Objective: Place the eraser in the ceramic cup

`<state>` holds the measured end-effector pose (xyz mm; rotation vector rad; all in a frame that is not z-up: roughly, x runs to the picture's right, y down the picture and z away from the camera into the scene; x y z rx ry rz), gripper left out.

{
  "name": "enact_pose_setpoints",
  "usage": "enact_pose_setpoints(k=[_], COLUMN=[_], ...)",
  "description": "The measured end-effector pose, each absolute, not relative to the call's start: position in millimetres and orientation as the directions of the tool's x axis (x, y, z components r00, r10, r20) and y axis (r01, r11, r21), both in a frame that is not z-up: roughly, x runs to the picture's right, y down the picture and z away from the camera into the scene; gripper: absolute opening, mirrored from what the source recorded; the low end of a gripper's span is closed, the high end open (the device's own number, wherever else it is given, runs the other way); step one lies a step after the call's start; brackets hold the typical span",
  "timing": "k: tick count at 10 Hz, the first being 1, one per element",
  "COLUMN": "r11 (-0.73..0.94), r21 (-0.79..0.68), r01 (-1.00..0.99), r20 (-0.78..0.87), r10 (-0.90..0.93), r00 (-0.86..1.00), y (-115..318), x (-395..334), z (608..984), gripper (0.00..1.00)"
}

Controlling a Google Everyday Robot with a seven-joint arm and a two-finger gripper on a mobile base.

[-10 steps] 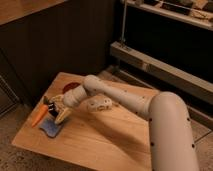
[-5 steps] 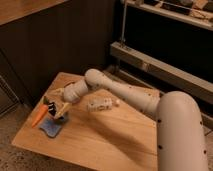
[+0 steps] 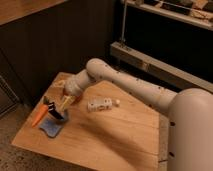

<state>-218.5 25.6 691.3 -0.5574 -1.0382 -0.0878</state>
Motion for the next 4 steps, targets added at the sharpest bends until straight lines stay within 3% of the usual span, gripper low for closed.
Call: enact_pose_setpoints(k=[4], r11=[0.859], r21=[-0.401], r01=[0.319], r20=[0.801], r10=[0.159], r00=[0.578], y=[22.6], x=[-205.0], z=[688.9], gripper=[0.80])
